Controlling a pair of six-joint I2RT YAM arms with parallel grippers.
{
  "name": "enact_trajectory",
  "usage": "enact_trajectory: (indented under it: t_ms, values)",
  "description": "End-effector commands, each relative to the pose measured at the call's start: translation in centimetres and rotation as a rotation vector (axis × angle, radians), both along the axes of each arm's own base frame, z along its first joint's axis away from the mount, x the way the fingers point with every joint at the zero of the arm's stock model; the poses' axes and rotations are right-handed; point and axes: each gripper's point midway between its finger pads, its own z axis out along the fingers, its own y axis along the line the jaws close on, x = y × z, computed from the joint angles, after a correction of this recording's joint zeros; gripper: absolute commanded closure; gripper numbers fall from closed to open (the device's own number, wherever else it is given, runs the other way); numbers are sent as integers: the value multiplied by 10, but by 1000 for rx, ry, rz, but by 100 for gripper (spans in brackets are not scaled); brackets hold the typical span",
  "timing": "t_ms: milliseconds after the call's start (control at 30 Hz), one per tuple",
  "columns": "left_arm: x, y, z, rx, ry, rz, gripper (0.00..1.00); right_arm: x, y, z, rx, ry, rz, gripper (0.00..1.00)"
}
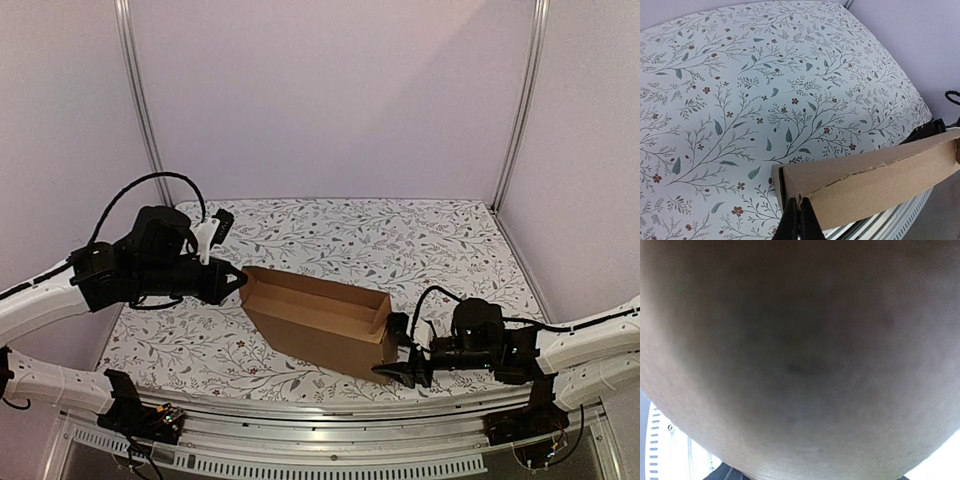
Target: Fold the paper box
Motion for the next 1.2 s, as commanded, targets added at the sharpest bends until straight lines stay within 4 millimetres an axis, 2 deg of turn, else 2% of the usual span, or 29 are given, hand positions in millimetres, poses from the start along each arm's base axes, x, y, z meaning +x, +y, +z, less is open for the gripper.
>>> enact_trajectory:
  t_ms: [0, 200, 333, 867, 1167]
  values:
    - [-37, 7, -54, 169, 164, -94, 100, 22, -9, 2, 9, -11, -134, 38]
    - [-34, 17, -57, 242, 142, -70, 100, 22, -9, 2, 10, -11, -133, 38]
    - [-32, 21, -53, 269, 122, -63, 100, 21, -9, 3, 13, -10, -130, 37]
    - [-25, 16, -29, 284, 53, -85, 100, 21, -11, 0, 24, -4, -138, 37]
    - [-38, 6, -49, 264, 91, -101, 100, 22, -14, -1, 40, 0, -157, 35]
